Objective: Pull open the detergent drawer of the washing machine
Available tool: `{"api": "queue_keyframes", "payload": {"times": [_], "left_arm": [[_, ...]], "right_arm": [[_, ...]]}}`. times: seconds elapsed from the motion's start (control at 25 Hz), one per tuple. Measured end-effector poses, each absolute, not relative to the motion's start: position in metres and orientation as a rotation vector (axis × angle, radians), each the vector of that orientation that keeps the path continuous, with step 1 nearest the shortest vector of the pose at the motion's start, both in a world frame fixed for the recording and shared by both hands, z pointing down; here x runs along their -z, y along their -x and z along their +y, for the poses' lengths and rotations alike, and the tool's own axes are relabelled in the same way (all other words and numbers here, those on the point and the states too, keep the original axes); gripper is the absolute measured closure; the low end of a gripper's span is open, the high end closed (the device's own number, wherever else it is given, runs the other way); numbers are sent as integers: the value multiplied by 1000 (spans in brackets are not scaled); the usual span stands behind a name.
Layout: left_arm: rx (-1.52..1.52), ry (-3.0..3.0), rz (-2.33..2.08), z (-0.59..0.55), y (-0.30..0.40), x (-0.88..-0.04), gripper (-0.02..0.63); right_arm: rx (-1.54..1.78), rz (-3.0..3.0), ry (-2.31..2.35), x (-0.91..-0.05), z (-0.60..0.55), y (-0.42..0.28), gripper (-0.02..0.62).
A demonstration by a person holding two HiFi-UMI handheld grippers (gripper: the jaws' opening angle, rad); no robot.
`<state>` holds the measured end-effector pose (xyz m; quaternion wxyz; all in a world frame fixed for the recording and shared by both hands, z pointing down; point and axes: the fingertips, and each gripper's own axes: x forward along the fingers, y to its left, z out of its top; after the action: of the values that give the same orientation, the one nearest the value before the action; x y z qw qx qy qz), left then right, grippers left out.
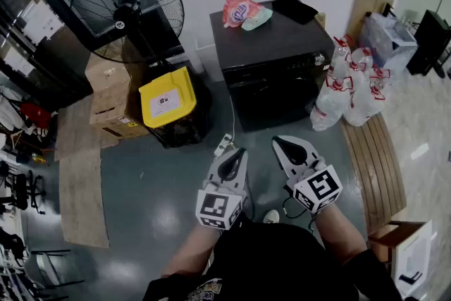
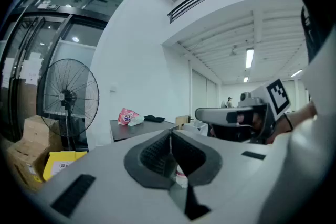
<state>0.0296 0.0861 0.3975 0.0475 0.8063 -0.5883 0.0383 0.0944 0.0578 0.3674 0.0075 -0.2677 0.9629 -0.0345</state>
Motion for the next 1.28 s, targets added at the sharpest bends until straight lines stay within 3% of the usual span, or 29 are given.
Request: {"api": "queue_keyframes", "payload": {"times": [0.44,0.48,0.52,0.56,0.6,1.28], "left_arm": [[-84,-2472,-1796,81,-27,-394,588],[-80,-2475,-1789,79,-26,-394,566],[-75,-2479,-1777,77,-26,-394,486],[-72,-2484,-1765,76,-25,-394,409],[-69,-2488,-1757,74,-24,-394,388],[-72,-2514,-1672,29,36,-405,373]], "right_arm": [[125,2973,878,-368,49,-95,588],[134,2963,882,-367,47,-95,586],[150,2952,882,-367,45,-94,575],[170,2942,881,-367,42,-93,482],[193,2934,879,-368,40,-91,415],[373,2895,982,-390,-18,-38,380]]}}
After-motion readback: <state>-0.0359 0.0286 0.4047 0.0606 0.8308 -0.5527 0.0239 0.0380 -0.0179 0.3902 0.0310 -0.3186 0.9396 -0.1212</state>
